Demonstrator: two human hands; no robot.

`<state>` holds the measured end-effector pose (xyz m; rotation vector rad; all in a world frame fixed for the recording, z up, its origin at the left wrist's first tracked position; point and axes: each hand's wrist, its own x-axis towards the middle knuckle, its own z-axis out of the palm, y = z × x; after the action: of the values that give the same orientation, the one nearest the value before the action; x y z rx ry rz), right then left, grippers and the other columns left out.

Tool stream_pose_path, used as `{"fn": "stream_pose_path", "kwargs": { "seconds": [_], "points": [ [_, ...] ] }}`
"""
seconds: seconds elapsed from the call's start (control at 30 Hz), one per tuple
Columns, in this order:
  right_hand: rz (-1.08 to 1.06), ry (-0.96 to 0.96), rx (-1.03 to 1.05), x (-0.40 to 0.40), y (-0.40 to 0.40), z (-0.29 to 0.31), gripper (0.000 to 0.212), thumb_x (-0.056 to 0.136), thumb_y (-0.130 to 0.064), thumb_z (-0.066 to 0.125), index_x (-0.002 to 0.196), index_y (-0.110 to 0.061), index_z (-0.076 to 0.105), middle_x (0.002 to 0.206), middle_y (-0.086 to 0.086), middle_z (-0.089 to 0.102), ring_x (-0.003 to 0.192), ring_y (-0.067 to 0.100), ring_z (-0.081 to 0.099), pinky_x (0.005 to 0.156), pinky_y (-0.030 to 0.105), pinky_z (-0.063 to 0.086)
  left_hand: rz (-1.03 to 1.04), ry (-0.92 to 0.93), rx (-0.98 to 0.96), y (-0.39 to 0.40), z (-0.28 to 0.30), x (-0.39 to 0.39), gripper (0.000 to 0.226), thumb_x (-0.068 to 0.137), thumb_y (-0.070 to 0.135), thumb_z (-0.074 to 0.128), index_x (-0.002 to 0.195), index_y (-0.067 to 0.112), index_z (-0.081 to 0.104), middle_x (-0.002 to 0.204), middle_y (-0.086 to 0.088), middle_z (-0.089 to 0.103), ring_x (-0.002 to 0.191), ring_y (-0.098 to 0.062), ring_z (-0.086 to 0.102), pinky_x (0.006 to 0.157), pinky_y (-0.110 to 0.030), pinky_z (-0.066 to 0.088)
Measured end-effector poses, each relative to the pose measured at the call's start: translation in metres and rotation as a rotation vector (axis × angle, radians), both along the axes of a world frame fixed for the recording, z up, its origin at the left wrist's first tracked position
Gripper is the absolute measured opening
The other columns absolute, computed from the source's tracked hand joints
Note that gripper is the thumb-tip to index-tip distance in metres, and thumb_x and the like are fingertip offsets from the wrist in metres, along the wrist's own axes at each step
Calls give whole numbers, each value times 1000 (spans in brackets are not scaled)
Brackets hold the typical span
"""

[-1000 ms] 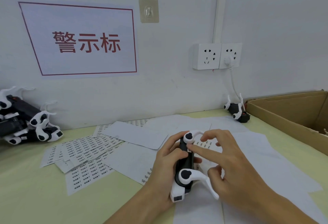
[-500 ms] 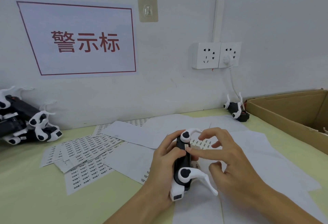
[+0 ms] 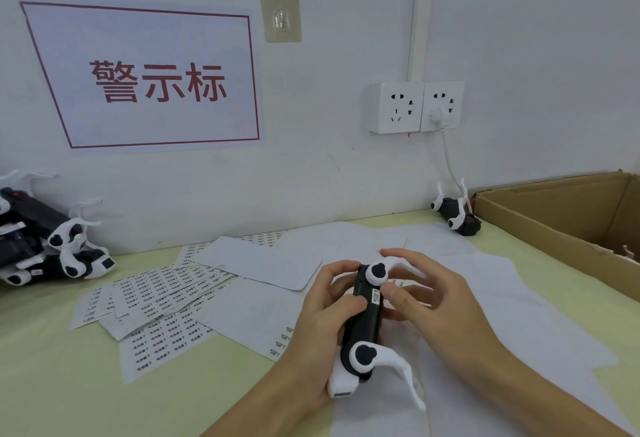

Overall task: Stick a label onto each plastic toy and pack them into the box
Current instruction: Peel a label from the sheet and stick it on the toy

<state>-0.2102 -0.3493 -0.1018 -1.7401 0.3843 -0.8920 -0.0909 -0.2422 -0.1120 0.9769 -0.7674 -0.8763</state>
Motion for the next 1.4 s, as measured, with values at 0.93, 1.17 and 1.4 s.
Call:
{"fn": "stream_pose_path", "kwargs": {
  "seconds": [0.93, 1.17, 1.4],
  "points": [
    [39, 46, 148, -5, -12, 2, 27, 89, -41, 64, 104, -21, 76, 95, 3, 75, 74, 20, 71, 72, 31, 48, -3, 56, 82, -3, 4, 3, 37, 78, 22, 70, 115, 17, 69, 111, -24, 70, 98, -45, 68, 67, -35, 56],
    [-57, -7, 243, -5, -17, 2, 27, 88, -38, 63, 97, -19, 79, 98, 5, 76, 85, 30, 73, 80, 40, 51, -40, 363, 91, 0, 4, 6, 58, 59, 24, 77, 113, 7, 68, 115, -21, 70, 87, -43, 71, 74, -47, 58],
    [-95, -120, 557, -1, -10, 7, 28, 83, -35, 70, 99, -14, 78, 100, 9, 76, 82, 26, 70, 74, 35, 55, 59, 461, 18, 0, 5, 10, 59, 56, 39, 77, 103, 5, 69, 101, -21, 72, 82, -36, 69, 74, -41, 50]
  ]
}}
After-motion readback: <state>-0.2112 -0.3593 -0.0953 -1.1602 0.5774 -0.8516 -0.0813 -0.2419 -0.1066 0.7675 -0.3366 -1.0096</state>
